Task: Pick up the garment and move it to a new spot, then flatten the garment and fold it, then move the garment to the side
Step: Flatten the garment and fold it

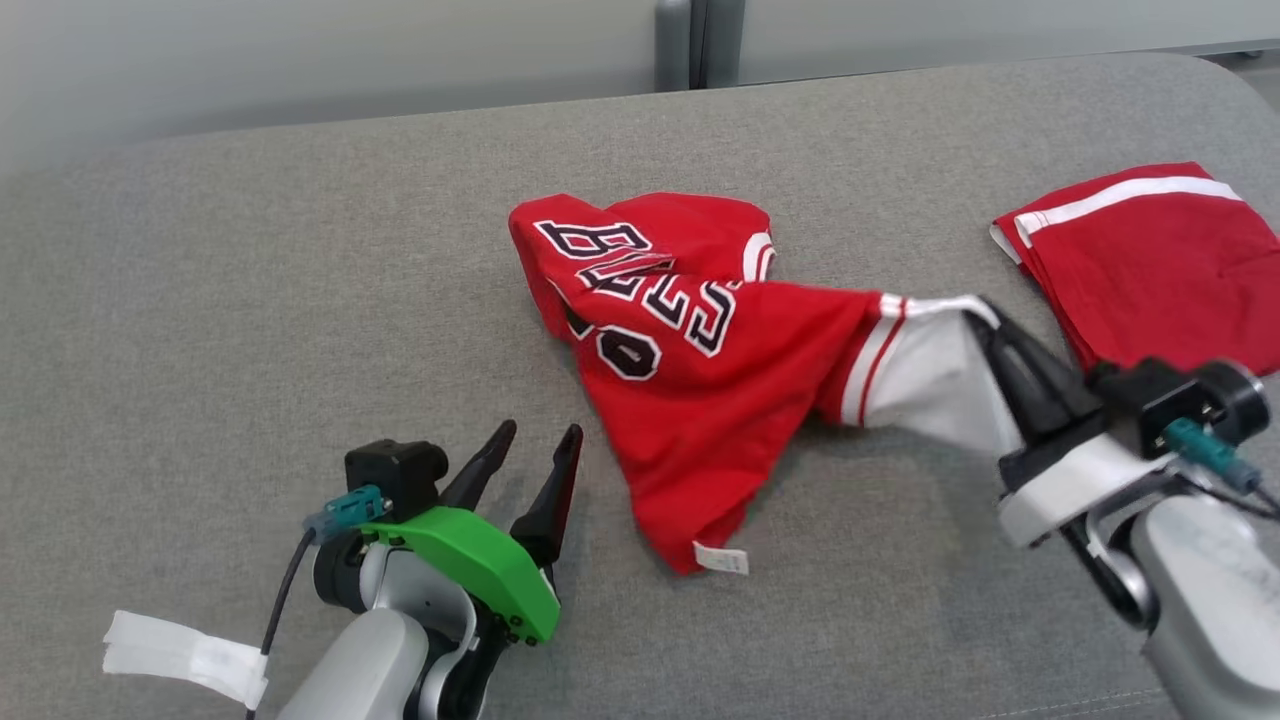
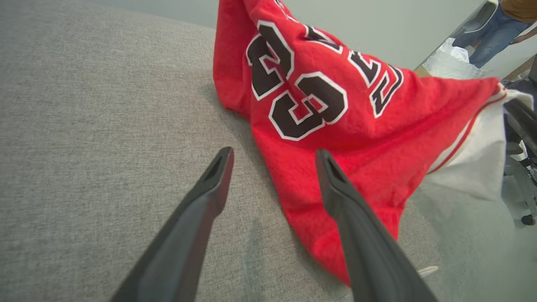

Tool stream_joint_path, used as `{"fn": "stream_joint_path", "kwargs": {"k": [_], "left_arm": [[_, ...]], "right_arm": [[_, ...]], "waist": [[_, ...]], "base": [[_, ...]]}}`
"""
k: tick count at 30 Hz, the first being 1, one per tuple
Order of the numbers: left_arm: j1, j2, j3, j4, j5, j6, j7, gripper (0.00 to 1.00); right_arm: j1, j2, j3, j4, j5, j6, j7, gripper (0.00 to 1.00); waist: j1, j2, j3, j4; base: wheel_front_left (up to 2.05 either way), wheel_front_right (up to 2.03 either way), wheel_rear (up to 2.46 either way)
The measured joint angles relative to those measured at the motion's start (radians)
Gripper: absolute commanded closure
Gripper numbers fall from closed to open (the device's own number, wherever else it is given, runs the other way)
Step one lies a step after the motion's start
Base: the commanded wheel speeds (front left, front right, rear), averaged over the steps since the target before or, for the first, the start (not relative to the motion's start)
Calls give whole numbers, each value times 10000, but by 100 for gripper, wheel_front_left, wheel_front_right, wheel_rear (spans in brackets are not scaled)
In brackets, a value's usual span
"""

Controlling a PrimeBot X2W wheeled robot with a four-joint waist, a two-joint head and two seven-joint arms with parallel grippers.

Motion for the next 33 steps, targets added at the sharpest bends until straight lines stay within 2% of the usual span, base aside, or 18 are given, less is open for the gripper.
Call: {"fn": "stream_joint_path", "kwargs": {"k": [5, 10, 16, 19, 24, 27, 33], "left_arm": [[0, -107, -579, -75, 19, -395, 228, 0], [-1, -330, -1264, -102, -25, -790, 435, 0], [-1, -514, -2173, 58, -52, -1294, 646, 0], [-1, -523, -2301, 153, -52, -1302, 646, 0], [-16, -525, -2441, 293, -221, -1384, 587, 0], [-18, -535, -2476, 435, -523, -1384, 422, 0], [-28, -533, -2504, 593, -840, -1386, 221, 0]], "right_arm": [[-839, -1097, -617, -238, -90, 13, 50, 100], [-1372, -1684, -848, -460, 25, 161, 627, 100], [-1845, -2401, -242, -577, -92, 372, 1413, 100], [-2194, -2518, 104, -750, -104, 382, 1632, 100], [-3227, -2840, 1181, -1549, 48, 449, 2268, 100], [-3718, -3242, 3020, -2406, 510, 451, 2917, 100], [-5103, -3866, 4663, -3701, 1358, 451, 3967, 100]], "waist": [[0, 0, -47, -99], [0, 0, -64, -52], [0, 0, 57, 78], [0, 0, 84, 85], [0, 0, 32, 114], [0, 0, -24, 207], [0, 0, -112, 500]], "base": [[0, 0, 0], [0, 0, 0], [0, 0, 0], [0, 0, 0], [0, 0, 0], [0, 0, 0], [0, 0, 0]]}}
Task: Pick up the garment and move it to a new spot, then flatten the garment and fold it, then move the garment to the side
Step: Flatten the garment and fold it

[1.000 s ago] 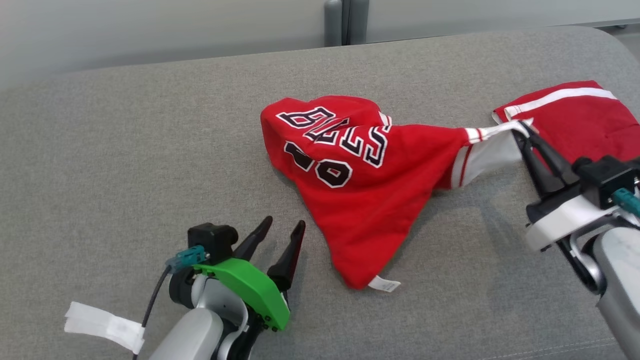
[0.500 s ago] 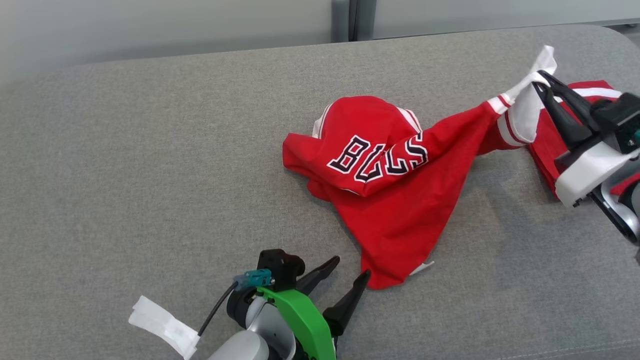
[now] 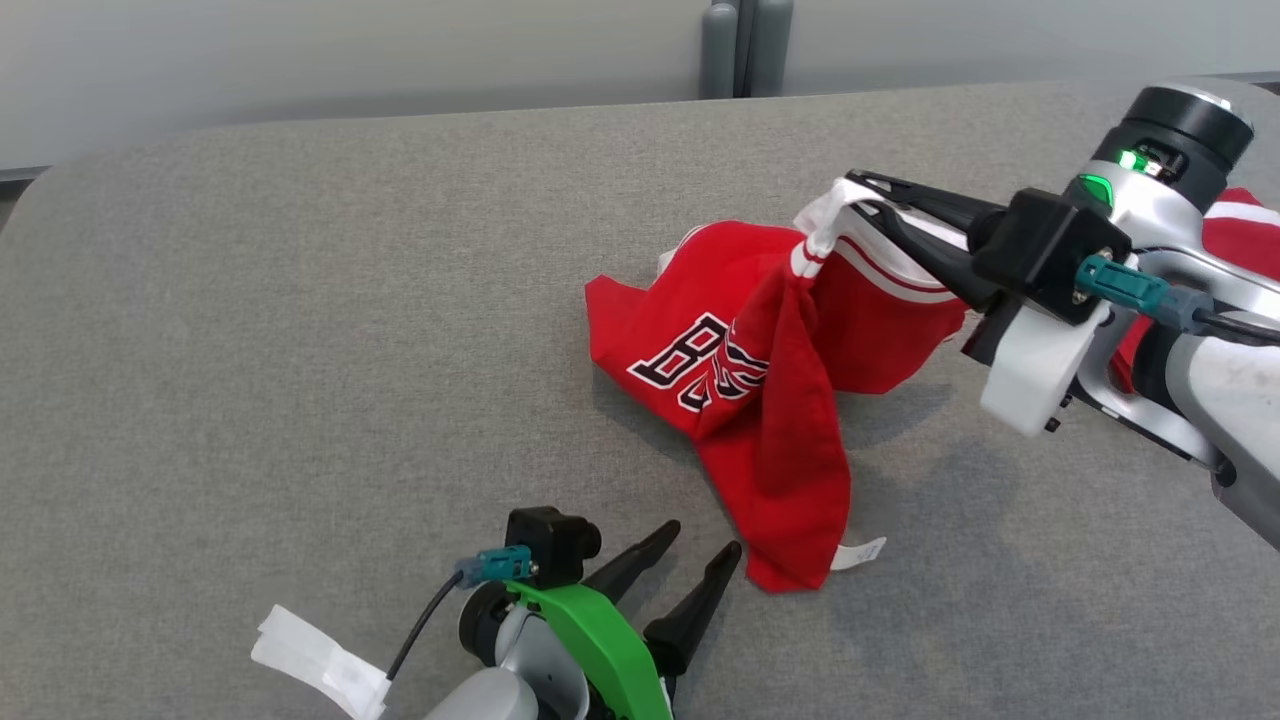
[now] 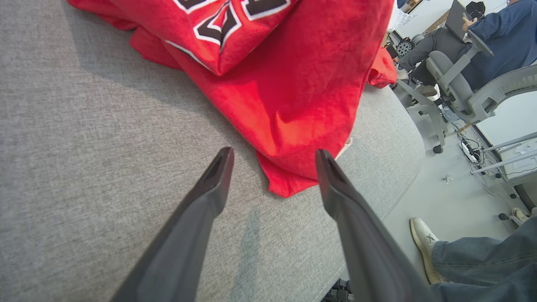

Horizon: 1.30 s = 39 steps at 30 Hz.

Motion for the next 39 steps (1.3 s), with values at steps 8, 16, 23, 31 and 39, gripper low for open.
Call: {"fn": "stream_joint_path", "kwargs": {"k": [8, 16, 23, 31, 39], "left_arm": [[-12, -2, -460, -63, -779, -58, -349, 0], [-29, 0, -834, -63, -1360, -86, -690, 0], [-326, 2, -1129, -67, -1707, -86, -951, 0], [-625, 2, -1352, -23, -2057, -12, -1250, 0], [-718, -2, -1496, 385, -2232, 169, -1381, 0]], "right_arm": [[-2052, -491, 1298, -811, 997, 2, 1429, 100], [-3333, -571, 2015, -748, 2109, 0, 2508, 100], [-4331, -257, 2224, -290, 2861, 0, 3022, 100], [-4535, -282, 2426, 959, 3319, 0, 3467, 100], [-3630, -721, 2882, 1737, 3714, 0, 3511, 100]], "waist": [[0, 0, -103, 615], [0, 0, -234, 1330], [0, 0, -383, 1779], [0, 0, -418, 1921], [0, 0, -305, 2108]], "base": [[0, 0, 0], [0, 0, 0], [0, 0, 0], [0, 0, 0], [0, 0, 0]]}}
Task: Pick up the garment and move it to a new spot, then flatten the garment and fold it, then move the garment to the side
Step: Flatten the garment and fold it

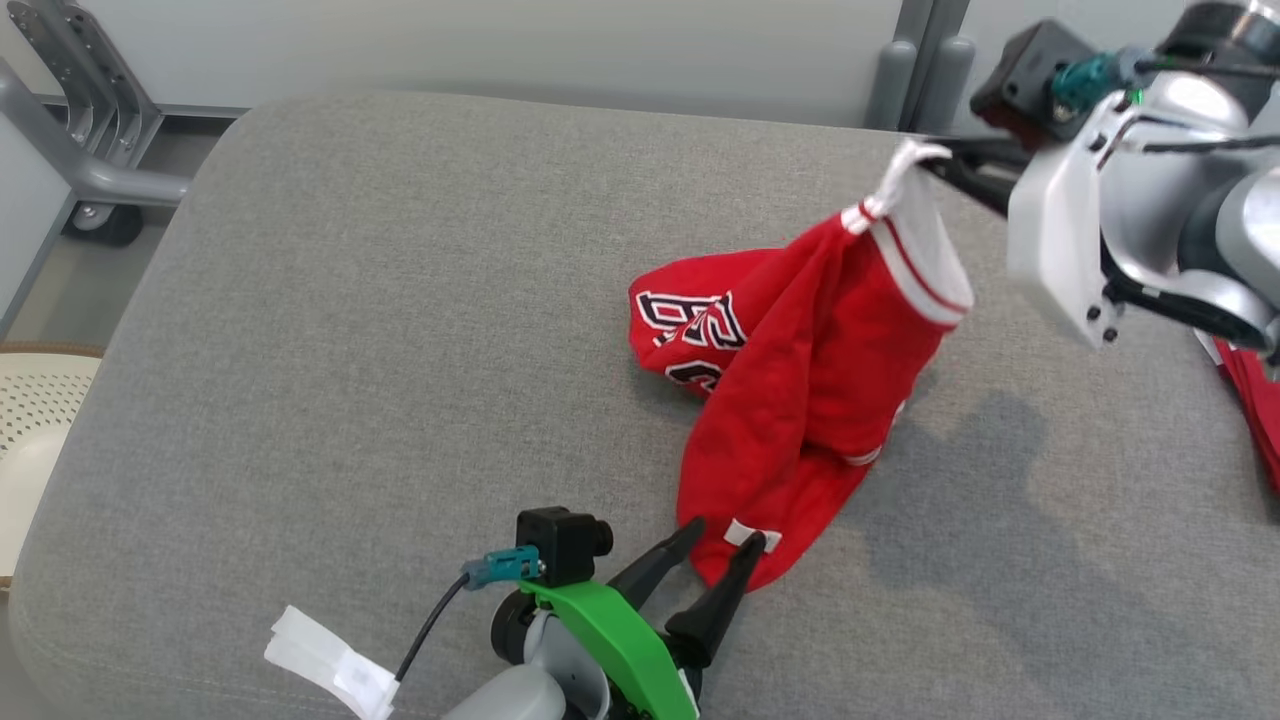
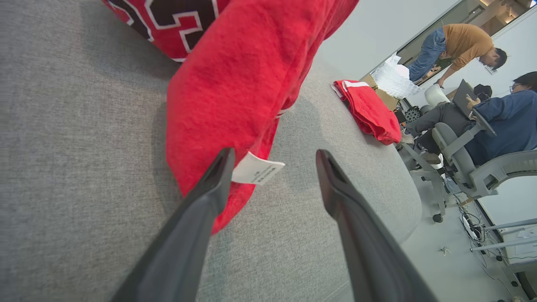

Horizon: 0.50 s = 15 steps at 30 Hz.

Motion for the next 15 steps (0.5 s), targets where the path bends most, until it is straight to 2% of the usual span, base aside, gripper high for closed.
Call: {"fn": "stream_joint_path", "kwargs": {"k": [9, 15], "left_arm": [[-30, -2, -261, 836, 105, 184, -102, 0], [-63, -4, -560, 955, 107, 184, -213, 0]], "right_arm": [[333, 130, -65, 303, 255, 0, -464, 100], [-452, 81, -535, 495, 157, 0, -700, 100]], "waist": [[0, 0, 162, -168], [0, 0, 339, -347]], "base": [[0, 0, 0], [0, 0, 0]]}}
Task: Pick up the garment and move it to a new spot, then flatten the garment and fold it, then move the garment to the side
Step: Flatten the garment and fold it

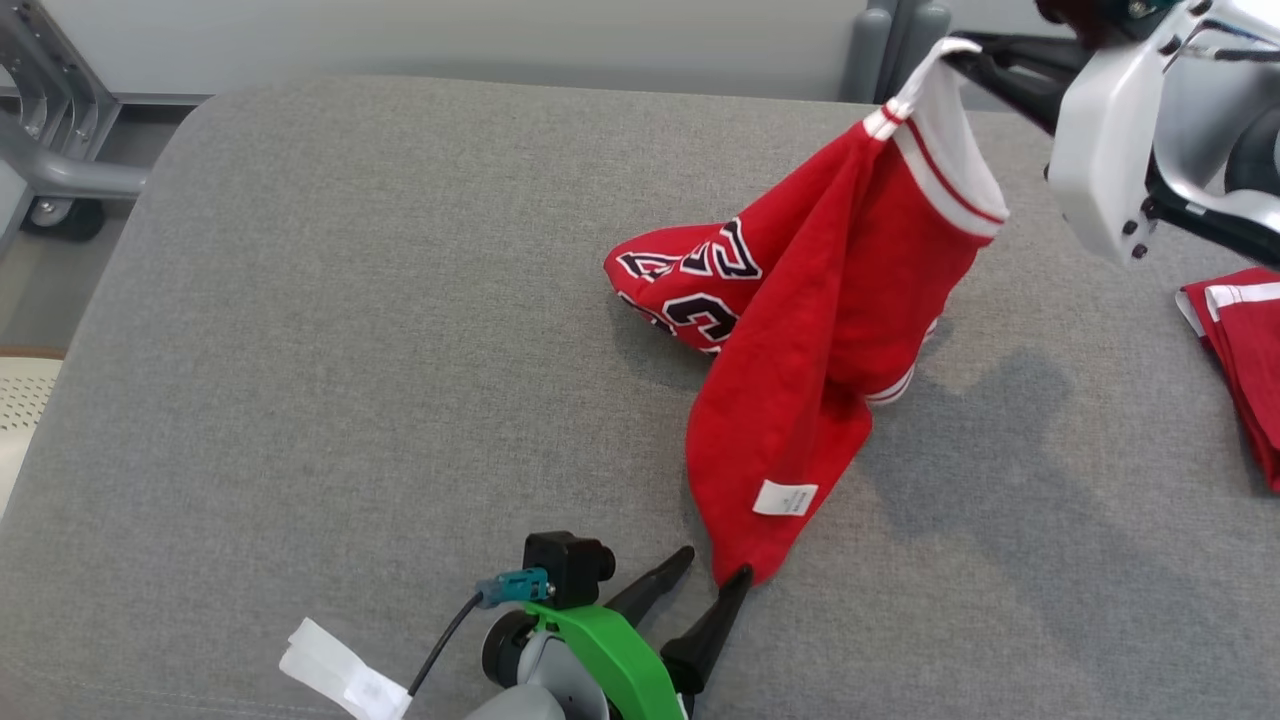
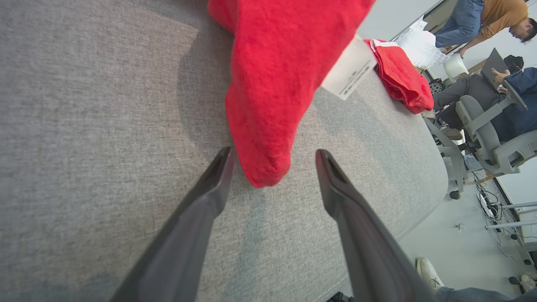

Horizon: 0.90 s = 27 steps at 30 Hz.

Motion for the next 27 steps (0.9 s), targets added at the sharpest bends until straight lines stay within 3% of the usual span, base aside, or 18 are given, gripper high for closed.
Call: {"fn": "stream_joint_path", "kwargs": {"k": [11, 27], "left_arm": [[-353, 0, -464, -65, -341, -173, -245, 0], [-591, 0, -1279, -184, -531, -245, -418, 0]], "right_arm": [[-482, -65, 6, 253, -10, 0, -90, 100], [-876, 374, 466, 481, -4, 0, -105, 100]], "waist": [[0, 0, 247, 10], [0, 0, 292, 150]], "base": [[0, 0, 0], [0, 0, 0]]}}
